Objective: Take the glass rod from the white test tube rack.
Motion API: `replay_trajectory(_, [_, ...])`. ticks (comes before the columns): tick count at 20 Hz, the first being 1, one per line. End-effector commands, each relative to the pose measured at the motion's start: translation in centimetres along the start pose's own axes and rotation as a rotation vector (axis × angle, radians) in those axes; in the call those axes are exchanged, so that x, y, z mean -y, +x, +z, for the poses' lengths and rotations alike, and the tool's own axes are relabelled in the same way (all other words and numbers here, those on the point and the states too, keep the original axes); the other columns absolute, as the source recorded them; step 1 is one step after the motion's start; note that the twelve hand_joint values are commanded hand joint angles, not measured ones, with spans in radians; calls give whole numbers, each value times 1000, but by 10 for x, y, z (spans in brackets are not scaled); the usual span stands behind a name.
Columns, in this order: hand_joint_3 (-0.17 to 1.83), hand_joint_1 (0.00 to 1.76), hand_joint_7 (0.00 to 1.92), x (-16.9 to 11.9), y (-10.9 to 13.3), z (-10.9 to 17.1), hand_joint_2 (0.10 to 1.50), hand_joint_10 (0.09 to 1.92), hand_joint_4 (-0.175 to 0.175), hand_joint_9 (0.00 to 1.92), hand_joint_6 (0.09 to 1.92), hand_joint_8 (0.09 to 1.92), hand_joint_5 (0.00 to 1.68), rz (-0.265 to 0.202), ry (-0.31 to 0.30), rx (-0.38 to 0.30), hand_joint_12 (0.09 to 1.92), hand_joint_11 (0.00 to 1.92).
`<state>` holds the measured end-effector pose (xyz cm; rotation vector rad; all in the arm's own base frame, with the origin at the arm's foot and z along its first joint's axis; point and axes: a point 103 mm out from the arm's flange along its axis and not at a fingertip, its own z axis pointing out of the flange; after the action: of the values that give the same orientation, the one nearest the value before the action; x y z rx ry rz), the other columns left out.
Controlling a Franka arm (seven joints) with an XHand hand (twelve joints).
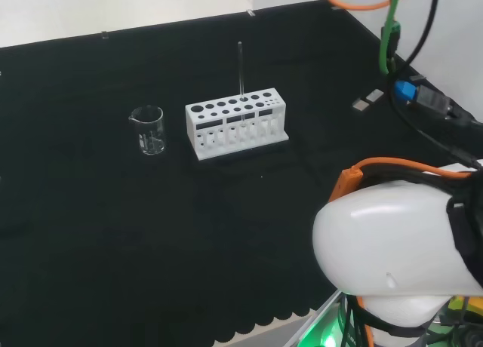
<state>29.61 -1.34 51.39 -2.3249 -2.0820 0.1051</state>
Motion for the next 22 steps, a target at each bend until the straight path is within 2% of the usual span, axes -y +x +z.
replay_trajectory(1, [552,681,265,-44,10,6,767,905,-106,434,87,825,315,-56,18,4,1440,323])
replay_trajectory(10, [556,664,300,-97,28,45,775,900,-110,441,87,830,345,-136,91,-7,1443,320])
replay_trajectory(22, [556,674,325,-147,35,101,782,894,-113,452,87,833,355,-180,185,-14,1439,333])
